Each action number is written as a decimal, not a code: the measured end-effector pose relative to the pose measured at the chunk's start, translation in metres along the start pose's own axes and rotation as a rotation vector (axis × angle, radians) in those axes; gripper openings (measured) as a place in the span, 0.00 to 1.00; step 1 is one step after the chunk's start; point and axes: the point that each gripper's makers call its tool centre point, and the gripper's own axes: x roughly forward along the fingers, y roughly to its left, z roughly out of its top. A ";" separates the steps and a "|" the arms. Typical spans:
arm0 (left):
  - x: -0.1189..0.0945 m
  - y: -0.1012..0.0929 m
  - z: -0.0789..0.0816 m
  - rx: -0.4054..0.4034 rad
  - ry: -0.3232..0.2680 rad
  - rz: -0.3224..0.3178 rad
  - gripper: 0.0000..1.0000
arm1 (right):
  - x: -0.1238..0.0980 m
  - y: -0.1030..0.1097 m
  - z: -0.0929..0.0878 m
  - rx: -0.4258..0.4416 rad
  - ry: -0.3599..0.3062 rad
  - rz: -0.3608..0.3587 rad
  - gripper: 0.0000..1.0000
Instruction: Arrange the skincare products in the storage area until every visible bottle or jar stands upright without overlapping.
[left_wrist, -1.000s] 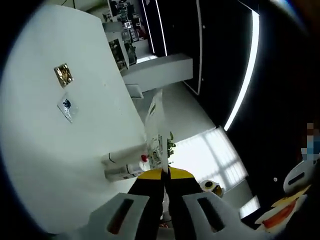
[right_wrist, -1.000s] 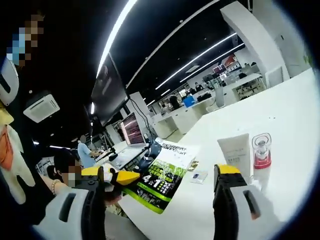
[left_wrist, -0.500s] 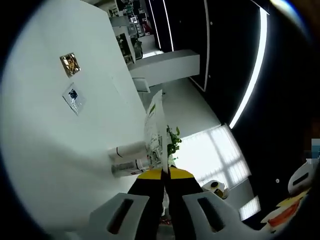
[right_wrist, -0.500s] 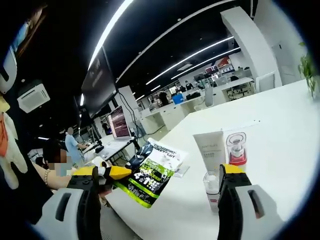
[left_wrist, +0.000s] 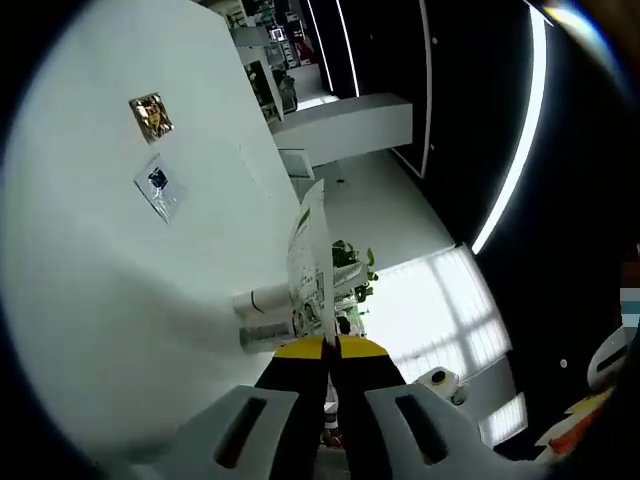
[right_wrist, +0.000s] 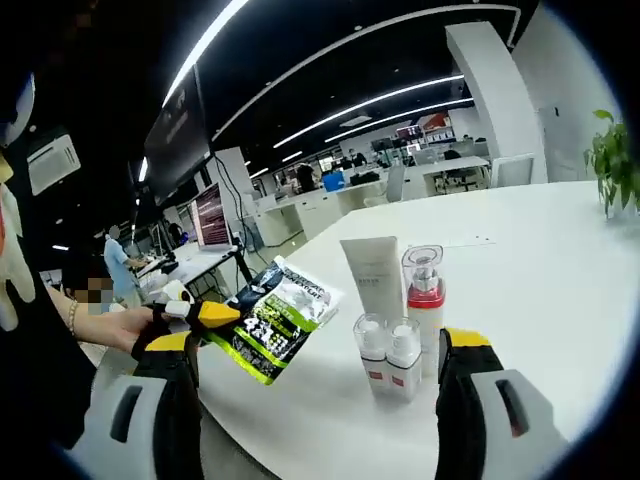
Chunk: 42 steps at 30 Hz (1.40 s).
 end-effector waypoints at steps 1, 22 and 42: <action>0.001 0.002 0.000 0.001 0.000 0.007 0.00 | -0.001 -0.002 -0.003 -0.007 0.009 -0.007 1.00; 0.025 0.046 -0.018 0.025 0.068 0.113 0.00 | -0.003 -0.021 -0.030 0.038 0.017 -0.101 1.00; 0.024 0.096 -0.024 0.123 0.073 0.311 0.00 | -0.002 -0.020 -0.046 -0.065 0.093 -0.124 1.00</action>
